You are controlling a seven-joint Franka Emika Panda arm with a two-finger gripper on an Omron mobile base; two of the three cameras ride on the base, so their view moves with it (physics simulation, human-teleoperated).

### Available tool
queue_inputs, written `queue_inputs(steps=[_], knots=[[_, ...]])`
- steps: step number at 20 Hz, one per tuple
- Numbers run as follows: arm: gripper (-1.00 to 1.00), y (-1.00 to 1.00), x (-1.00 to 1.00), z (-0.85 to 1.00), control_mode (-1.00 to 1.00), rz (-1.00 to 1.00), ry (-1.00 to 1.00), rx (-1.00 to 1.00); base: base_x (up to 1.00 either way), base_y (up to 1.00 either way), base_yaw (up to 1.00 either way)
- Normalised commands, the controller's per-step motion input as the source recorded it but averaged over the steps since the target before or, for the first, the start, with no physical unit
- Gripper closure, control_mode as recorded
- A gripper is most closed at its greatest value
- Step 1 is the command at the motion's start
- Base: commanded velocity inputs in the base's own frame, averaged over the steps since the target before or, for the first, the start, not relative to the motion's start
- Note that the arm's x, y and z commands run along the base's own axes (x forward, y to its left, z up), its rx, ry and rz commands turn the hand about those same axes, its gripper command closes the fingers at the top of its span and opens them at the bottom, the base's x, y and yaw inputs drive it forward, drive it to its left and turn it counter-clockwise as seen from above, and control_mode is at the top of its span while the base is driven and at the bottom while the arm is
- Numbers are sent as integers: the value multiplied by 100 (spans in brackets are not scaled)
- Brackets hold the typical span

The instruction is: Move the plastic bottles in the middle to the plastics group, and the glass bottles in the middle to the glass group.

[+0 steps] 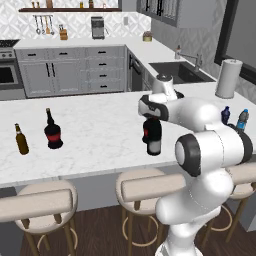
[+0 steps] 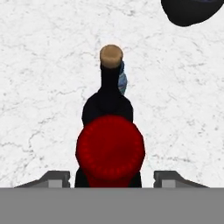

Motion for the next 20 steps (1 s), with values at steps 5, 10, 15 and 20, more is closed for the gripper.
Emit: queue_inputs(steps=[5, 10, 15, 20], knots=[[100, 0, 0, 0, -100, -4, 0, 0, 0, 0, 0], [100, 0, -40, 0, -100, 1, -9, 0, 0, 0, 0], [100, 14, -91, 26, -100, 15, -16, 1, 0, 0, 0], [100, 62, -56, 46, -100, 18, -17, 0, 0, 0, 0]])
